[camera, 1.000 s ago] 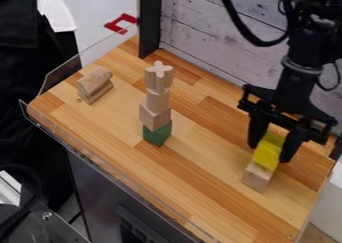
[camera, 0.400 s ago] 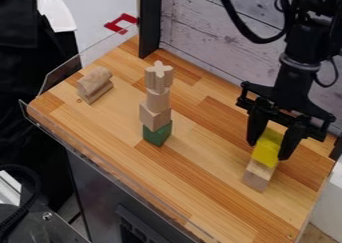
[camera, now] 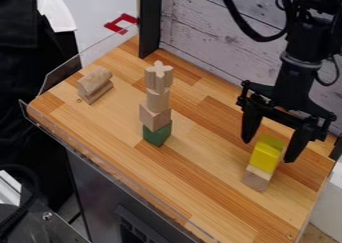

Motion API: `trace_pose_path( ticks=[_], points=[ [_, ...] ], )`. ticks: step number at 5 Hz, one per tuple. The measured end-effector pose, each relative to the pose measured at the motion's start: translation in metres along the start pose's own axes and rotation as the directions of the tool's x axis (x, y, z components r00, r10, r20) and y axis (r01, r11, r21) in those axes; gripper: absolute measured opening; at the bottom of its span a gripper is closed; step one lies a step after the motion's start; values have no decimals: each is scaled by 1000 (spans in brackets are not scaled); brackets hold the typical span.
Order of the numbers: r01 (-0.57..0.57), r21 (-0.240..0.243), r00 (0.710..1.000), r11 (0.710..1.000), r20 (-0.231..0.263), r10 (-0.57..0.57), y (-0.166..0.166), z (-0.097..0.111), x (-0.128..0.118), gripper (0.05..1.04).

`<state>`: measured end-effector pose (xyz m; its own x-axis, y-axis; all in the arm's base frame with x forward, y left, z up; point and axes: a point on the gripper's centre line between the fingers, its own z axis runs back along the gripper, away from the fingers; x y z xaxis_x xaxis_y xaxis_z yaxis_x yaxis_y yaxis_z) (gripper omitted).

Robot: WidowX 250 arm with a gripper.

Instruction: Moved yellow block on plus sign to rectangular block on table

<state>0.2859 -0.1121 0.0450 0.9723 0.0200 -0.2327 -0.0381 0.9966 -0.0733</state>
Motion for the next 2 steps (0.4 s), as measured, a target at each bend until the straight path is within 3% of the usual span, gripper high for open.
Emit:
trace_pose_path(
  ticks=[1,2],
  points=[
    [-14,-5,1000,1000,-5,14,5,1,1,999],
    [-17,14,998,1000,53,16,15,35,-8,999]
  ],
)
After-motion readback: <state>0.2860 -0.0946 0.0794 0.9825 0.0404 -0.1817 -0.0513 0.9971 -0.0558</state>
